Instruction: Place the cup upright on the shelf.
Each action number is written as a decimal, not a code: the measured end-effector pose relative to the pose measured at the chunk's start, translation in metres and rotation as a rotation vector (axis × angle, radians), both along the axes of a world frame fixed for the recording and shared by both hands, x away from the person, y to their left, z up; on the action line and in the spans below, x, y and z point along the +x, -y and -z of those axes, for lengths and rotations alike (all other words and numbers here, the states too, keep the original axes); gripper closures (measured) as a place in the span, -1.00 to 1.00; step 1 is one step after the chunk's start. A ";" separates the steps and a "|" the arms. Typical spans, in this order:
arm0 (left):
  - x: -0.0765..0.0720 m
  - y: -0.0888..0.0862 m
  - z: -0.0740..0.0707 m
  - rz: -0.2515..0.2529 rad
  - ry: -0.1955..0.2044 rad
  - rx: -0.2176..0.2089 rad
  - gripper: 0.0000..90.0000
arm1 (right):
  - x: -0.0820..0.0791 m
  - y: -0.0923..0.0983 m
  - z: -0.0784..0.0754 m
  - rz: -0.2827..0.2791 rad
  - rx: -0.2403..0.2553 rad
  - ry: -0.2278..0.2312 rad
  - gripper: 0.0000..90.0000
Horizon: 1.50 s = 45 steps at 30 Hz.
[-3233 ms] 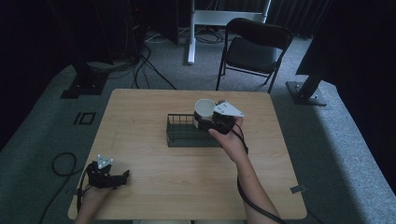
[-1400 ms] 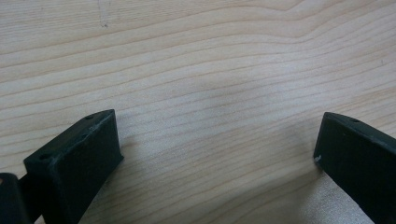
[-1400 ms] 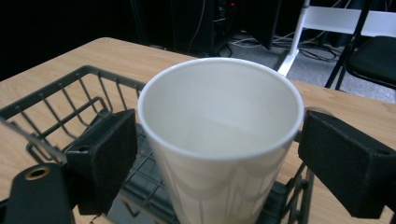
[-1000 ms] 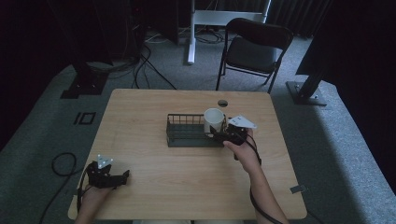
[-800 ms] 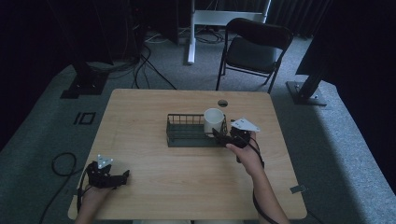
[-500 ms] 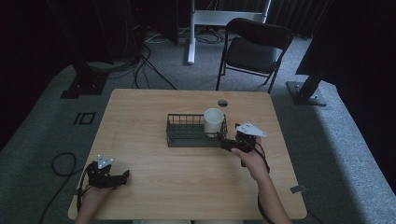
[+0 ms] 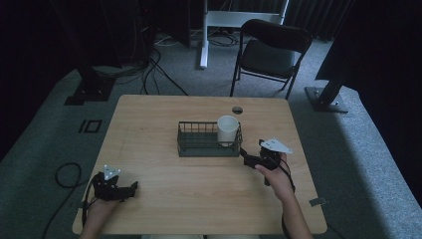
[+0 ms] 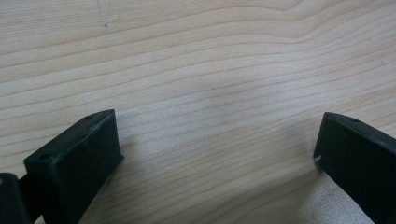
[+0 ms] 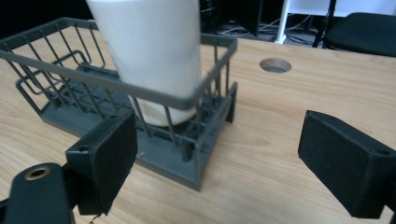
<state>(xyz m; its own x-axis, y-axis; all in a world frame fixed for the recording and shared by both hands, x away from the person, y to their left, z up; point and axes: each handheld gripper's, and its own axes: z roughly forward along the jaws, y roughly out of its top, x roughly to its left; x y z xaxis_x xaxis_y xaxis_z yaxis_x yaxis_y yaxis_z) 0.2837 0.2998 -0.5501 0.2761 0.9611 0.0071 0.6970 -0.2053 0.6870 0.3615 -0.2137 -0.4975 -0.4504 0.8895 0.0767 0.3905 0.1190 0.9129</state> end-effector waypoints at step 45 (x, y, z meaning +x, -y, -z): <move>0.000 0.000 0.000 0.000 0.001 0.001 -0.98 | -0.042 0.075 0.049 0.160 -0.081 -0.165 -0.74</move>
